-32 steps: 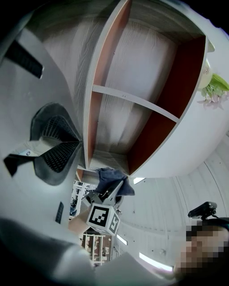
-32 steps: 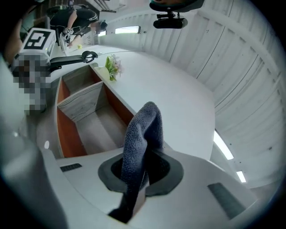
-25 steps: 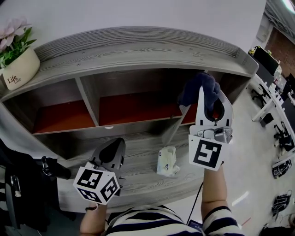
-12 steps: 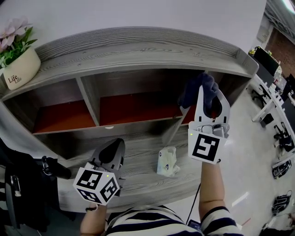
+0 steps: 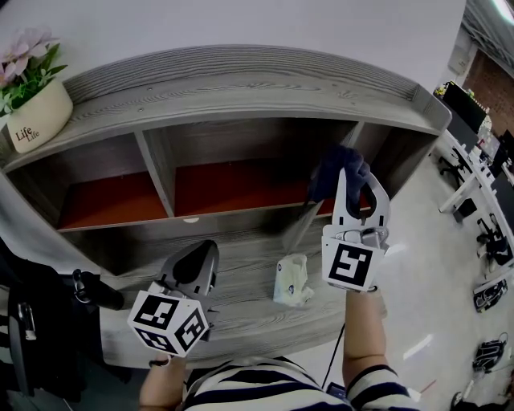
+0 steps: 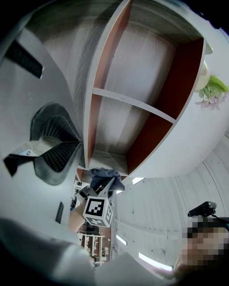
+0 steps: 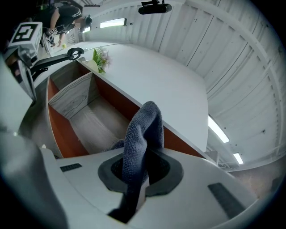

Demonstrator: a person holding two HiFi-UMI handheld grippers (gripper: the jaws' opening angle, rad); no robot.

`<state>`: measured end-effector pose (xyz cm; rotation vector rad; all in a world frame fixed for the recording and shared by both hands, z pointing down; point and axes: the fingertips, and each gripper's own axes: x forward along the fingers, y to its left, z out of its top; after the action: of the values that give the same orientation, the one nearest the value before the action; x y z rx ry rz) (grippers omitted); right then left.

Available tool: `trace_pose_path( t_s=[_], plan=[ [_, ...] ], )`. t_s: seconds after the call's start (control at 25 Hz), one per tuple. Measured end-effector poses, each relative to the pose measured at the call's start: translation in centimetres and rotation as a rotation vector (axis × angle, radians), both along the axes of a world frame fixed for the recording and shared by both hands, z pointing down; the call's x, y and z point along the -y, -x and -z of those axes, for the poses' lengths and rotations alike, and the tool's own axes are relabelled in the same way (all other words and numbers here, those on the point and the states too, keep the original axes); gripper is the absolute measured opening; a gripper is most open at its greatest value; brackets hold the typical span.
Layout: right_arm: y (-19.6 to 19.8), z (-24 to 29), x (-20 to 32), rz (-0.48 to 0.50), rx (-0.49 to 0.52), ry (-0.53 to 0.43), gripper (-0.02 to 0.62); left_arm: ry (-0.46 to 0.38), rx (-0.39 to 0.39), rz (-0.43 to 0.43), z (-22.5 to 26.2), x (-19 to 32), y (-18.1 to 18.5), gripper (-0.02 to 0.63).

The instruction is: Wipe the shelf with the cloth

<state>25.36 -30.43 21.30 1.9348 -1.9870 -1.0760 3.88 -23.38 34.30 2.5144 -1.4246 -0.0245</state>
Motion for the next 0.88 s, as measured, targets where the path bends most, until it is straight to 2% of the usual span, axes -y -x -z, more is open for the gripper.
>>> trace_pose_path(
  t_s=[0.56,0.88],
  plan=[
    [-0.5,-6.1,0.2,-0.016,0.064,0.14,0.044,-0.001,0.003,0.001,-0.1,-0.3,0.0,0.018],
    [-0.7,-9.6,0.2,-0.023,0.15,0.245,0.044,0.014,-0.003,0.014,-0.6,-0.4,0.1,0.017]
  ],
)
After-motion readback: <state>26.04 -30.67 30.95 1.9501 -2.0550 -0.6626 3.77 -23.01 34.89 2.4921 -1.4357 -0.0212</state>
